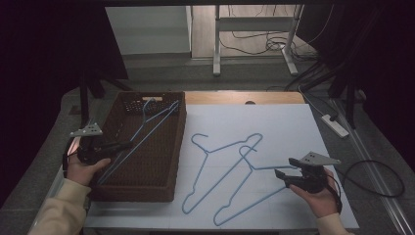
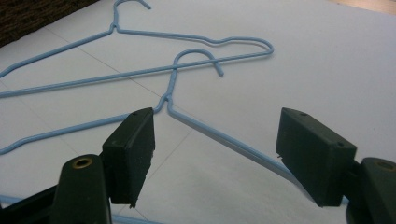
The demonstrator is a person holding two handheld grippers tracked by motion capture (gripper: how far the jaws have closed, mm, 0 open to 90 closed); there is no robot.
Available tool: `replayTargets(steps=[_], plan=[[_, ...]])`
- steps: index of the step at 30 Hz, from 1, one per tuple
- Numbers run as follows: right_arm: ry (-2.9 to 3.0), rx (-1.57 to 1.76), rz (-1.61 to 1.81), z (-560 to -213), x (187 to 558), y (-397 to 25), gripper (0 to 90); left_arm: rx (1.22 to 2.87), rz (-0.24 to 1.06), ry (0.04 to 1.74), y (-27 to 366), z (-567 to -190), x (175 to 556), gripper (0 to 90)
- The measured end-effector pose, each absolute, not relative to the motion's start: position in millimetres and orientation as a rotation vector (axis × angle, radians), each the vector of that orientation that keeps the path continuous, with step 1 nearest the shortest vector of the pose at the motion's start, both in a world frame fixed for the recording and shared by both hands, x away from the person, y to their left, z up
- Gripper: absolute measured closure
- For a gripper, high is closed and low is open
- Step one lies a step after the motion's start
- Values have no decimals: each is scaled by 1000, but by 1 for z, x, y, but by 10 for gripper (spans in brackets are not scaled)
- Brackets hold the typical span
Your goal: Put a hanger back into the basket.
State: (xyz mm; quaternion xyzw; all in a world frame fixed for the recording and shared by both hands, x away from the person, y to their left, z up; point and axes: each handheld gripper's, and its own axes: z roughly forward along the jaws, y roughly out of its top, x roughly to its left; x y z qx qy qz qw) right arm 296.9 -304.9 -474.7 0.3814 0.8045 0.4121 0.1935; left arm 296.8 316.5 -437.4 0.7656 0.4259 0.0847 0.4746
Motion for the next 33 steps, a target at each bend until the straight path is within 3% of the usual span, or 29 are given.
replayTargets(steps=[7,14,24,28,33], plan=[[2265,1067,1151,-476,298,-304,287,1910,196,1084,313,-443,308,870],[2264,1076,1152,-476,297,-305,287,1923,175,1243,319,-454,319,869],[2273,1079,1148,-476,298,-304,286,1954,342,1500,324,-457,321,842],[2276,1082,1142,-477,298,-304,280,1956,391,1561,325,-459,324,782],[2277,1080,1142,-477,298,-304,280,1940,455,1563,322,-455,321,621]])
